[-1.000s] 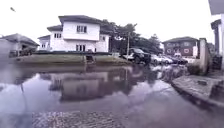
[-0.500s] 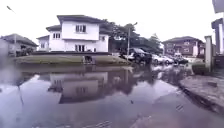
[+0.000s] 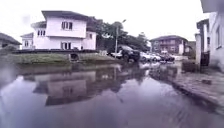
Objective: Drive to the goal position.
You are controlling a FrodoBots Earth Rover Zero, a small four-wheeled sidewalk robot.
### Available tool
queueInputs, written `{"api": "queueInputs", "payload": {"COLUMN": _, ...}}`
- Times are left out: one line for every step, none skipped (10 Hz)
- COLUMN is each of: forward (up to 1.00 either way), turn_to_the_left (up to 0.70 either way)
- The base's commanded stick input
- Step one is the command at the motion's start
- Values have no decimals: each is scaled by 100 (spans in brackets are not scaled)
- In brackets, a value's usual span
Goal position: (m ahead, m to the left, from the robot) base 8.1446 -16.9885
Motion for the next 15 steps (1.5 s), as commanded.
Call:
{"api": "queueInputs", "payload": {"forward": 70, "turn_to_the_left": 0}}
{"api": "queueInputs", "payload": {"forward": 70, "turn_to_the_left": 0}}
{"api": "queueInputs", "payload": {"forward": 70, "turn_to_the_left": 0}}
{"api": "queueInputs", "payload": {"forward": 70, "turn_to_the_left": 0}}
{"api": "queueInputs", "payload": {"forward": 70, "turn_to_the_left": 0}}
{"api": "queueInputs", "payload": {"forward": 70, "turn_to_the_left": 0}}
{"api": "queueInputs", "payload": {"forward": 70, "turn_to_the_left": 0}}
{"api": "queueInputs", "payload": {"forward": 70, "turn_to_the_left": 0}}
{"api": "queueInputs", "payload": {"forward": 70, "turn_to_the_left": 0}}
{"api": "queueInputs", "payload": {"forward": 70, "turn_to_the_left": -26}}
{"api": "queueInputs", "payload": {"forward": 70, "turn_to_the_left": -35}}
{"api": "queueInputs", "payload": {"forward": 70, "turn_to_the_left": -35}}
{"api": "queueInputs", "payload": {"forward": 70, "turn_to_the_left": -35}}
{"api": "queueInputs", "payload": {"forward": 70, "turn_to_the_left": -35}}
{"api": "queueInputs", "payload": {"forward": 70, "turn_to_the_left": -35}}
